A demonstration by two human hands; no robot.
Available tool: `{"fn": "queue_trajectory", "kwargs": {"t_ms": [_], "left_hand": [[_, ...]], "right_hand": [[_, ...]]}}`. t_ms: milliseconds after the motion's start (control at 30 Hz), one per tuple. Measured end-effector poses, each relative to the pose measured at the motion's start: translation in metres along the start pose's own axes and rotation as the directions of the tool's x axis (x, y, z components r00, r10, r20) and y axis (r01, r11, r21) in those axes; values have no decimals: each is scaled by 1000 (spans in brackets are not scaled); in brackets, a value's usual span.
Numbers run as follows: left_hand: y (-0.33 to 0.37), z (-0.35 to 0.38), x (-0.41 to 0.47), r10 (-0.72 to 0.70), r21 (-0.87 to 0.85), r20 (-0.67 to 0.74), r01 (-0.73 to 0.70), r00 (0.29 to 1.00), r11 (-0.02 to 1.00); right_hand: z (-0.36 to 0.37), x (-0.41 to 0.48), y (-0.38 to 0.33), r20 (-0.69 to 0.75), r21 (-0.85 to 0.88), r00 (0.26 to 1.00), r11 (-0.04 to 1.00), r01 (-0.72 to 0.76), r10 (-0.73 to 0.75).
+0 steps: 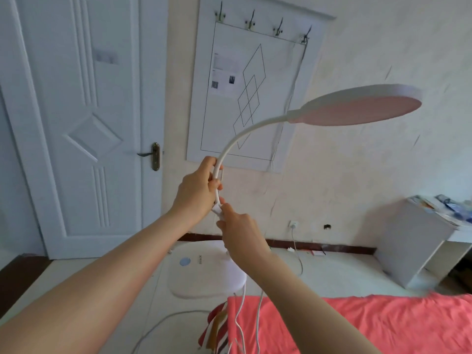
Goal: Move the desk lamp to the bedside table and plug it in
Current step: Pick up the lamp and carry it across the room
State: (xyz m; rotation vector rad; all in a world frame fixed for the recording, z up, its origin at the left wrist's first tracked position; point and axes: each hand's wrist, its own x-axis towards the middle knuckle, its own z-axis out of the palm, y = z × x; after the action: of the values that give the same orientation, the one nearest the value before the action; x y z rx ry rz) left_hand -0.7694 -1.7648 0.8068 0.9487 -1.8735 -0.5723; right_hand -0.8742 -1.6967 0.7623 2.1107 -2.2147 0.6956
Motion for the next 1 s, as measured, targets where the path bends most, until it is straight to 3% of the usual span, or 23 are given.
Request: {"fn": "queue_trajectory", "kwargs": {"t_ms": [400,1000], "left_hand": [[-75,52,128,-20,-30,7,20,1000,999],[-222,97,378,49,-53,159,-41,986,998]], "right_hand": [[37,141,51,67,-5,997,1000,-24,24],[107,403,86,10,30,984,983,-179,178]]}}
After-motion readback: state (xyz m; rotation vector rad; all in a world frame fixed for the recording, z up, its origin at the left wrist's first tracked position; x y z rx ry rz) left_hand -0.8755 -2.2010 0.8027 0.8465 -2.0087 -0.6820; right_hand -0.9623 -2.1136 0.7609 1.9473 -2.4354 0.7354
